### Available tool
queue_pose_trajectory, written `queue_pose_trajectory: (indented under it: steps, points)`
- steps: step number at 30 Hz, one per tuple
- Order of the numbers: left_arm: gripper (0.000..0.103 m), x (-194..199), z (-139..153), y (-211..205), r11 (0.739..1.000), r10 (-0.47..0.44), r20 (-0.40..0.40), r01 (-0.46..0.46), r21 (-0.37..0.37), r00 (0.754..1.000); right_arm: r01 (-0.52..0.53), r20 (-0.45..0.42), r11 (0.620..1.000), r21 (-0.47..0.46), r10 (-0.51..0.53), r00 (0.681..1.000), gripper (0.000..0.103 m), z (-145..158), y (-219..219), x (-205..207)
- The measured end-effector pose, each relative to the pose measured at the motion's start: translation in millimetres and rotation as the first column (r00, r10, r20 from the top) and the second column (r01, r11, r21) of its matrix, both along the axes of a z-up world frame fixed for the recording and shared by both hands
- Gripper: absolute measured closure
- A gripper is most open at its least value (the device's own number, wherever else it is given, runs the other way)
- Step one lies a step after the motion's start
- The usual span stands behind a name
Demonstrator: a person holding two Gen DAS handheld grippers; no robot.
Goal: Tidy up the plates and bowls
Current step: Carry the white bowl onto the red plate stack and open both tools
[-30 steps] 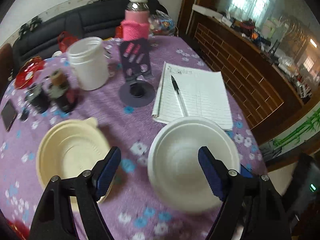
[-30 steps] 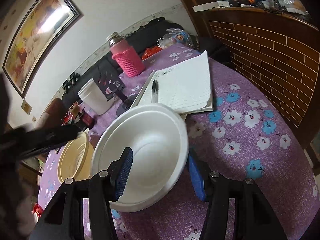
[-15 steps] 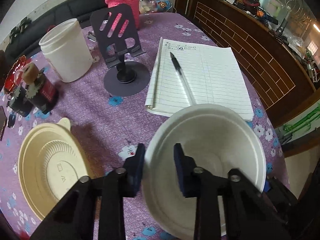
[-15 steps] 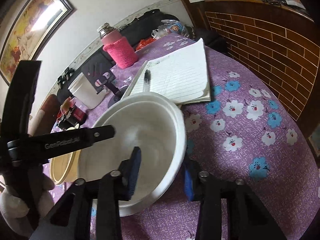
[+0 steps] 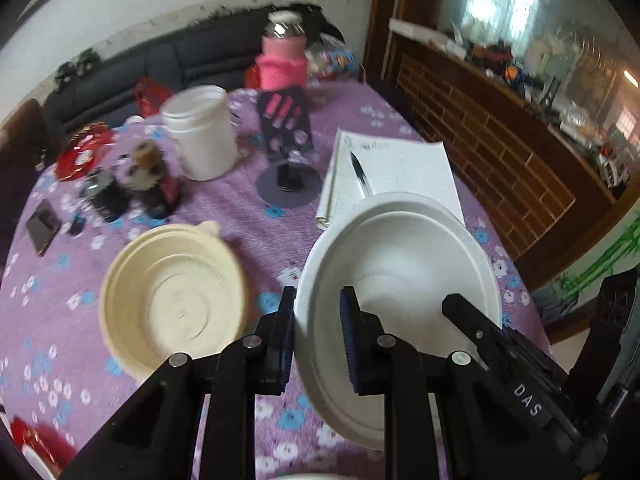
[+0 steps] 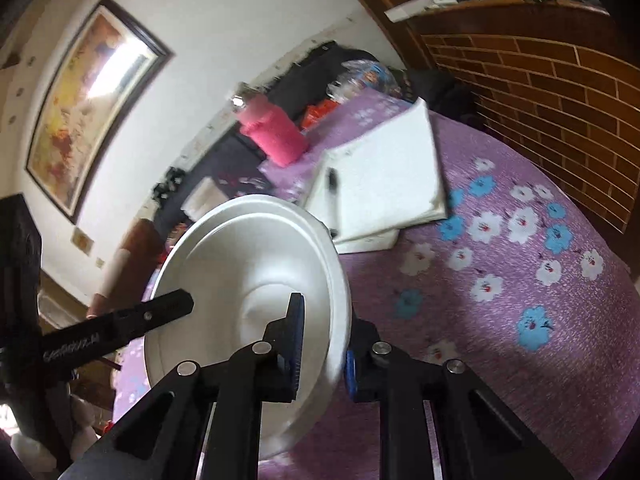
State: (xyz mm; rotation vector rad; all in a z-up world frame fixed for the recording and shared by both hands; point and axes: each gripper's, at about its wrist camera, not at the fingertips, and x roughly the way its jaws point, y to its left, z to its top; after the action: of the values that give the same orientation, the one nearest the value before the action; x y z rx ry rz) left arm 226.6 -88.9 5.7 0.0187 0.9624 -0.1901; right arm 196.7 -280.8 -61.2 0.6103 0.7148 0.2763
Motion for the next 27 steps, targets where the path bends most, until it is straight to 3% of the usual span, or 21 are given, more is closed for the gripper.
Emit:
queue_pose_trajectory:
  steps: [5,9,12,19,23,27]
  points:
    - [0.083,-41,18,39,0.997,0.044,0.027,-0.042,-0.071,0.999,-0.037,0.088,0.999,0.007,0.037,0.995,0.085,31,25,-22]
    - [0.083,-77,38,81,0.99,0.114,0.091,-0.106,-0.088,0.989,-0.112,0.12,0.993,-0.022,0.114,0.986,0.085,60,66,-42]
    - [0.083,-99,47,116,0.978,0.168,0.104,-0.152,-0.146,0.98,-0.154,0.15,0.987,-0.05,0.16,0.976,0.085,82,99,-62]
    - [0.082,-170,57,208,0.918,0.312,0.107,-0.27,-0.291,0.944,-0.282,0.162,0.955,-0.096,0.294,0.942,0.085,109,183,-106]
    - [0.082,-211,54,262,0.877,0.418,0.117,-0.366,-0.311,0.901,-0.367,0.135,0.92,-0.137,0.384,0.913,0.085,114,239,-126]
    - [0.082,-244,43,326,0.811,0.519,0.086,-0.459,-0.364,0.85,-0.458,0.094,0.873,-0.168,0.477,0.874,0.085,109,304,-140]
